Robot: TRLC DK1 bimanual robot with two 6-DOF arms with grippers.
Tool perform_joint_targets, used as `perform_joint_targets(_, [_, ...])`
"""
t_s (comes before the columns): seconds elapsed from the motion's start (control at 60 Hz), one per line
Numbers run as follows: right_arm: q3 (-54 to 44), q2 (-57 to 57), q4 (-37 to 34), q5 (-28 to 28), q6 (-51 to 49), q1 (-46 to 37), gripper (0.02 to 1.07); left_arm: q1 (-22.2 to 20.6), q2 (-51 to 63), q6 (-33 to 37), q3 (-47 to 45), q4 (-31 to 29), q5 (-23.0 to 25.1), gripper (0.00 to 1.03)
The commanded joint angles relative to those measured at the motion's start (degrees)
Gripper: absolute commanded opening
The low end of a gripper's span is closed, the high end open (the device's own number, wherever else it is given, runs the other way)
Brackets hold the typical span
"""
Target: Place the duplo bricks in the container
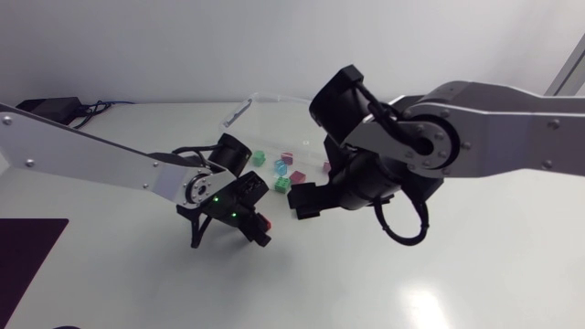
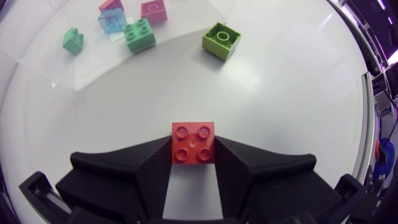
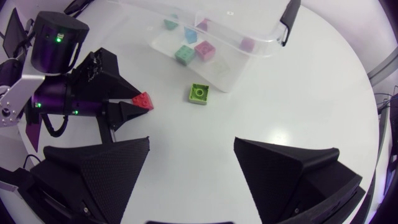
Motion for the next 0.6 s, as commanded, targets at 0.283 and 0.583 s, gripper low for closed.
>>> perform_joint_targets(0.283, [-4.69,10.94,9.76,0.36,2.55,1.03,1.00,6.58,-24.42,1.80,-3.15,-9.76,3.80,0.19])
perform_joint_targets(0.583, [-0.91,20.35,12.49,1.06,1.85,0.50,1.00,11.94,-31.97,2.50,-0.16,-15.56,6.96,0.19])
